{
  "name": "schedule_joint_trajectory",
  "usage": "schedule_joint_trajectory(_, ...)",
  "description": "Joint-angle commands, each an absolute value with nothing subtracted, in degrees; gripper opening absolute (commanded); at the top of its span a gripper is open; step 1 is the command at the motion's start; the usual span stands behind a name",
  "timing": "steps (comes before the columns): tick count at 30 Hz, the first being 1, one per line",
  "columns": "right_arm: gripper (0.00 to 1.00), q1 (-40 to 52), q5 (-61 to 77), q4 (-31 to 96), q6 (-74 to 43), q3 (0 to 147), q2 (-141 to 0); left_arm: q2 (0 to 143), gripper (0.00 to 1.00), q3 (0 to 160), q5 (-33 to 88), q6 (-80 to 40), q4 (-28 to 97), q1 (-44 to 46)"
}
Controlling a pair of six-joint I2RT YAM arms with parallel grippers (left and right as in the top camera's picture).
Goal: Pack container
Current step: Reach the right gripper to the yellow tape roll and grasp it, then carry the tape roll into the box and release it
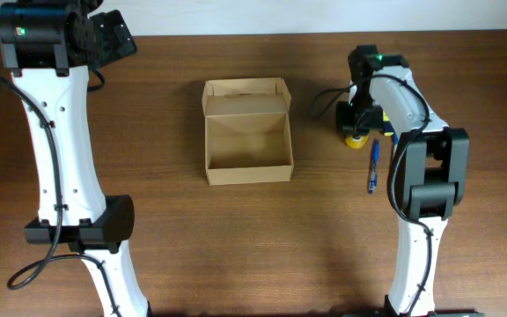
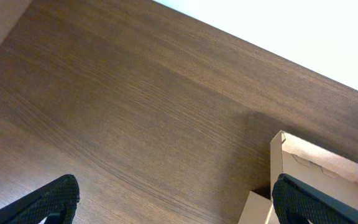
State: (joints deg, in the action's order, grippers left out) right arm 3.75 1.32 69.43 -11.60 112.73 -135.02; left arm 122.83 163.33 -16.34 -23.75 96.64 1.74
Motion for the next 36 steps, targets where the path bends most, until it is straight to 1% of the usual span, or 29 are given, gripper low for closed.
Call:
schedule_joint_trajectory(1, 0.04, 4.3, 0.6, 73.6, -11.4, 123.3, -134.8, 123.1, 1.0, 163.1, -16.3, -23.2, 96.7, 1.4)
schedule_joint_trajectory(9, 0.04, 7.2, 0.6, 87.8, -10.9, 153.7, -132.7, 123.1, 1.0, 163.1, -16.3, -23.2, 96.7, 1.4)
schedule_joint_trajectory(13, 0.04, 11.8, 0.6, 95.1, -8.5, 167.3, -132.6, 123.1, 1.0, 163.1, -16.3, -23.2, 96.7, 1.4)
schedule_joint_trajectory(16, 0.04, 16.6, 1.2, 97.3, -2.9, 171.8, -132.4, 123.1, 1.0, 163.1, -16.3, -23.2, 96.7, 1.4)
schedule_joint_trajectory(20, 0.04, 24.4, 2.4, 97.3, 2.7, 171.5, -131.9, 123.1, 1.0, 163.1, -16.3, -23.2, 96.7, 1.4)
schedule_joint_trajectory(21, 0.04, 27.8, 2.4, 97.2, 6.2, 170.4, -132.0, 123.1, 1.0, 163.1, -16.3, -23.2, 96.7, 1.4)
schedule_joint_trajectory(26, 0.04, 35.2, 2.3, 97.3, 18.3, 167.2, -133.3, 123.1, 1.0, 163.1, -16.3, -23.2, 96.7, 1.4)
schedule_joint_trajectory(29, 0.04, 37.5, 2.6, 97.2, 22.5, 162.6, -133.6, 123.1, 1.0, 163.1, -16.3, -23.2, 96.7, 1.4)
schedule_joint_trajectory(36, 0.04, 38.1, 2.6, 92.2, 23.4, 145.5, -133.6, 123.1, 1.0, 163.1, -16.3, -23.2, 96.7, 1.4)
